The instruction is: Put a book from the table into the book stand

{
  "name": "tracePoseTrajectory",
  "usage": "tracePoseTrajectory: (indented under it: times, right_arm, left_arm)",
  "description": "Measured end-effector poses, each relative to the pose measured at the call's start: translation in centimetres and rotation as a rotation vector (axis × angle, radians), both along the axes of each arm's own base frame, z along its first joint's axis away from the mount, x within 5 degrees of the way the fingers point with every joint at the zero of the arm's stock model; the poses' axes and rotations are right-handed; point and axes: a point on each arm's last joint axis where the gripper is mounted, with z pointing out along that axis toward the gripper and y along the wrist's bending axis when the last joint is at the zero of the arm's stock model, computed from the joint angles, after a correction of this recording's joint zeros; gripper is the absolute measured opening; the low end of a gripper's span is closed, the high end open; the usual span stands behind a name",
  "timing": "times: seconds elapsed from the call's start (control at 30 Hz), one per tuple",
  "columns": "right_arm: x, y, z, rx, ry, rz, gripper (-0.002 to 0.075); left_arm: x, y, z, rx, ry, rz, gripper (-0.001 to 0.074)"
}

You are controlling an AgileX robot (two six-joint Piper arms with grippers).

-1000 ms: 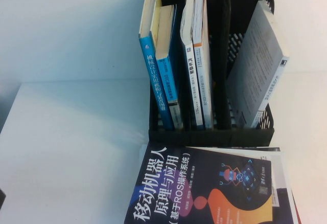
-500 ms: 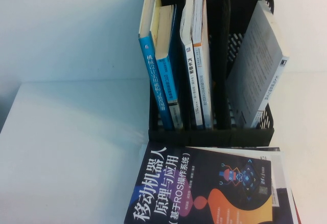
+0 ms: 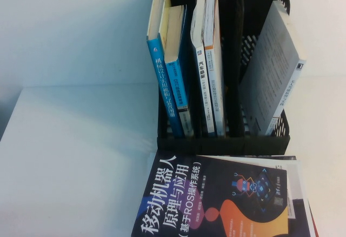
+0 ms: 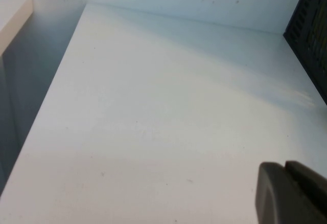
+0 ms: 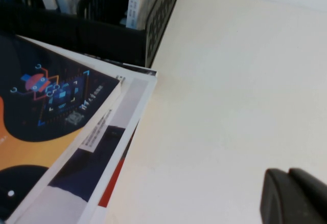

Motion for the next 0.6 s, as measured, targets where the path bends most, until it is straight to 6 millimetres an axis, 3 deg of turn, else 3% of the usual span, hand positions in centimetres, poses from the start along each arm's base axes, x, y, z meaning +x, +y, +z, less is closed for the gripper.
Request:
tracePoseTrajectory:
  times: [0.37,0.6]
  right_arm:
    - [-0.2,-0.1,0.1,0.007,-0.017,-0.005,-0.0003]
    - [-1.4,-1.4,0.5,0.030,-0.097,-0.172,-0.0003]
  left_arm:
    - [0.0,0.0,0.0,0.002,0.002,-0.001,-0.0002]
    - [0.0,0.0,0.0,0.002,0.002,-0.001,-0.0002]
